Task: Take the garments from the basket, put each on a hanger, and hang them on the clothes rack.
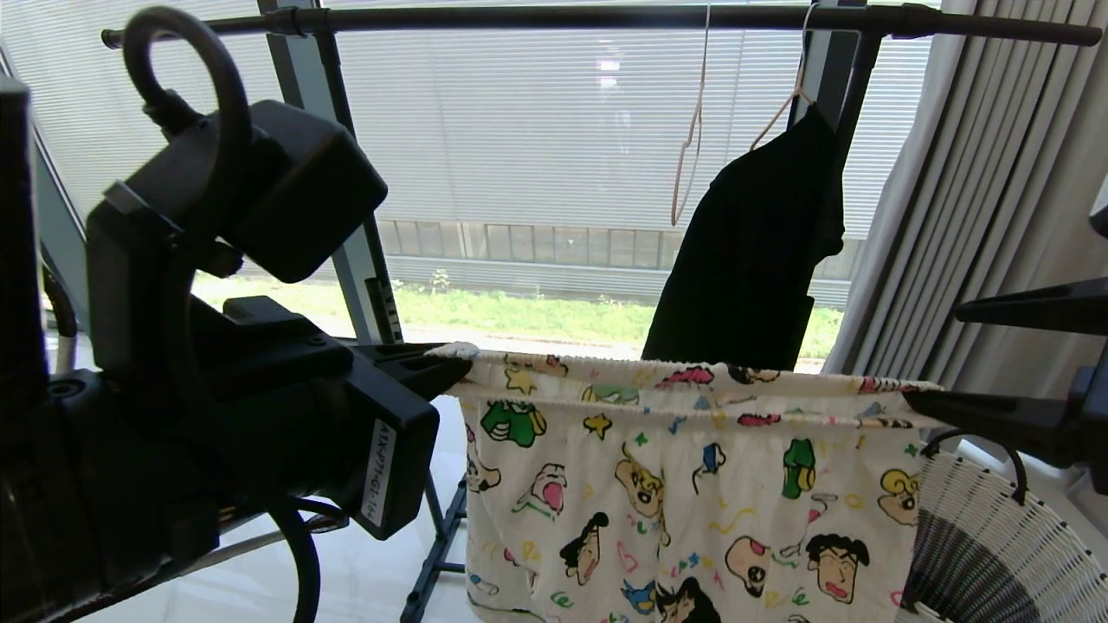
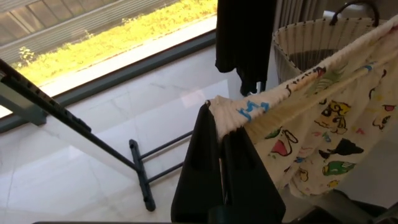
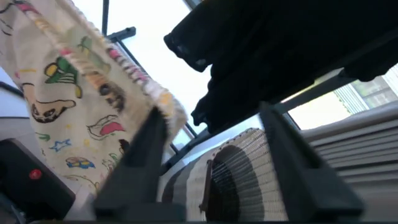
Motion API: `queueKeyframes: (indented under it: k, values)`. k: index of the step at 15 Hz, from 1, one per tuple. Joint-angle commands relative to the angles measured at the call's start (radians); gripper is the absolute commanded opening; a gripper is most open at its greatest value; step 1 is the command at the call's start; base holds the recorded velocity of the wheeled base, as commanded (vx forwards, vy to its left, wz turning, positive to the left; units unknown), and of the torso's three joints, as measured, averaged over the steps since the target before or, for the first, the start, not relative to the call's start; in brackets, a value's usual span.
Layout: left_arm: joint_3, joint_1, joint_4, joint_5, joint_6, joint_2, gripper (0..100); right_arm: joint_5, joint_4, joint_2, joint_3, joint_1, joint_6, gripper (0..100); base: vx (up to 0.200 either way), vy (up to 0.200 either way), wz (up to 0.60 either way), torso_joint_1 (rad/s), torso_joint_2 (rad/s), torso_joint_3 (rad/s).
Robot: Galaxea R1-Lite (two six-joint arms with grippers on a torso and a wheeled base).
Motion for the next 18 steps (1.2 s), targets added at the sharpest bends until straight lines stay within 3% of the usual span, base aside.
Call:
queueKeyframes:
  k: [1,3,6,9,11,12,14,16,18]
  values:
    - [0.0,0.0,-0.001,0.0,0.001,0.019,0,0.002,0.002,-0.059,0.05,0.009,0.0,100,0.0,0.0,0.0,0.0,0.0,0.0]
    - [0.002,0.001,-0.001,0.001,0.001,0.03,0,0.009,-0.001,-0.102,0.091,0.021,0.0,100,0.0,0.0,0.0,0.0,0.0,0.0]
    - [0.003,0.008,-0.001,0.063,0.002,0.048,0,0.137,-0.003,-0.175,0.143,0.022,0.0,100,0.0,0.0,0.0,0.0,0.0,0.0]
    - [0.016,0.008,-0.001,0.067,0.001,0.042,0,0.15,-0.034,-0.185,0.169,0.016,0.003,100,0.0,0.0,0.0,0.0,0.0,0.0]
    - [0.033,0.014,-0.001,0.095,0.005,0.022,0,0.112,-0.038,-0.186,0.197,-0.059,0.0,100,0.0,0.0,0.0,0.0,0.0,0.0]
    - [0.075,0.067,0.014,0.147,0.019,-0.035,0,0.058,-0.07,-0.192,0.248,-0.189,-0.011,100,0.0,0.0,0.0,0.0,0.0,0.0]
    - [0.152,0.196,0.062,0.162,0.059,-0.16,0,0.062,-0.239,-0.188,0.337,-0.373,-0.014,100,0.0,0.0,0.0,0.0,0.0,0.0]
    - [0.194,0.371,0.137,0.161,0.097,-0.295,0,0.063,-0.445,-0.177,0.487,-0.481,-0.028,100,0.0,0.0,0.0,0.0,0.0,0.0]
    - [0.235,0.549,0.168,0.153,0.097,-0.391,0,0.063,-0.527,-0.155,0.557,-0.507,-0.071,100,0.0,0.0,0.0,0.0,0.0,0.0]
